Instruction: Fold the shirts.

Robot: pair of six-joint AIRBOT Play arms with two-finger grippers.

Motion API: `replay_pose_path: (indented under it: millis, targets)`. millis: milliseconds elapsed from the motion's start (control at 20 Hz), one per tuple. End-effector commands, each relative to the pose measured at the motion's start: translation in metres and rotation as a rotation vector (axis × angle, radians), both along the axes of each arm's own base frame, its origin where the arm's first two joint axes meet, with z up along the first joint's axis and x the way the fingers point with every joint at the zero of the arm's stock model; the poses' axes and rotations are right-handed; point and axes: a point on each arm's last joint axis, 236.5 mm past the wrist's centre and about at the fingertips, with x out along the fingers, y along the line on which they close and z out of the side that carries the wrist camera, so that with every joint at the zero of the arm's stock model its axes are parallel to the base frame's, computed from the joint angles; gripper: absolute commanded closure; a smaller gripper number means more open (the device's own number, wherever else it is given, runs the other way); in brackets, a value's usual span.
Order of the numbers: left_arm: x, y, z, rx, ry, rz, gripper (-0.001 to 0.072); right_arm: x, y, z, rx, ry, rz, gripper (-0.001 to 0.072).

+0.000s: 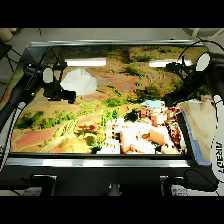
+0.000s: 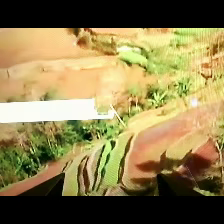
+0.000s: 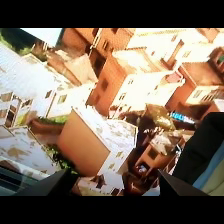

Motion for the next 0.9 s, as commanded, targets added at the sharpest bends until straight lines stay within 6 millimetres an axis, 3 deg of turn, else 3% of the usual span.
replay_pose_path:
  millis: [0,600,700,850]
  targets:
    - [0.0,0.0,0.0,0.0,0.0,0.0,0.0002,0.0,0.0,0.0,0.0,0.0,0.0,0.016]
    - [0.001,0.0,0.0,-0.003,-0.006,0.003,0.0002,0.0,0.0,0.0,0.001,0.0,0.0,0.0161]
    - [0.028,-0.01,0.006,-0.043,-0.12,-0.006,0.0002,0.006,-0.001,0.0,-0.004,-0.027,-0.003,0.0159]
    - [0.047,-0.026,0.014,-0.112,-0.205,-0.016,0.0002,0.03,-0.007,0.003,-0.03,-0.128,-0.013,0.0159]
